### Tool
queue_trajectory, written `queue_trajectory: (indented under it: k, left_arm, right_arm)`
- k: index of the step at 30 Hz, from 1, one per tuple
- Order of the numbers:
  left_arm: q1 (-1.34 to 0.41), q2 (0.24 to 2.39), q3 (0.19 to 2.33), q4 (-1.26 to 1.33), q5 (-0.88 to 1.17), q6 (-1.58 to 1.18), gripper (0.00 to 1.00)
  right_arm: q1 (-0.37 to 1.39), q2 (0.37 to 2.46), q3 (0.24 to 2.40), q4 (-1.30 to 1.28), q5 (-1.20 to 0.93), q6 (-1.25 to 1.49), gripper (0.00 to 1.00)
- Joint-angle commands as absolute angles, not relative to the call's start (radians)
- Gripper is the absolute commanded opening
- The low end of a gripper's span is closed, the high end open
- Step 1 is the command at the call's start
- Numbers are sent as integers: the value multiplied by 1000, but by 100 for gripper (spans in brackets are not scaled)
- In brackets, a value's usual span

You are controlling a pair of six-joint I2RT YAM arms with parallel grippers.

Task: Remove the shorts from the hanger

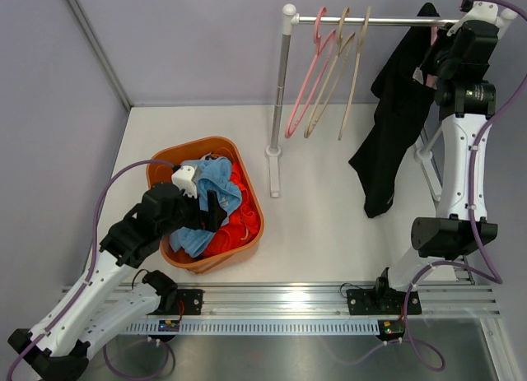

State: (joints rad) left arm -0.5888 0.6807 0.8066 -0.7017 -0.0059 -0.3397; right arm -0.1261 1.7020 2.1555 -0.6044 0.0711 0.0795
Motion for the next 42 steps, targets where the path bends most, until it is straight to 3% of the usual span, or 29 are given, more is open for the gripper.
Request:
queue_trajectory:
  k: [1,16,22,29,42]
  left_arm:
    - [-594,675,795,-664,9,-331,99]
    - [-594,684,793,-661,15,-331,99]
    - [-594,693,793,-650,43,-325,99]
    - [-594,726,804,-646,84,-316,99]
    - [-618,795,853,-603,94,-359,97]
  right_arm:
    - [-120,1611,2146,-537,100,89,0]
    - [-20,1292,1865,-676,71,216,0]
    - [-8,1065,1581,-709,46,273,0]
    - [-5,882,1196,-687,-124,321,0]
    - [-5,719,1005,-684,-385,371,0]
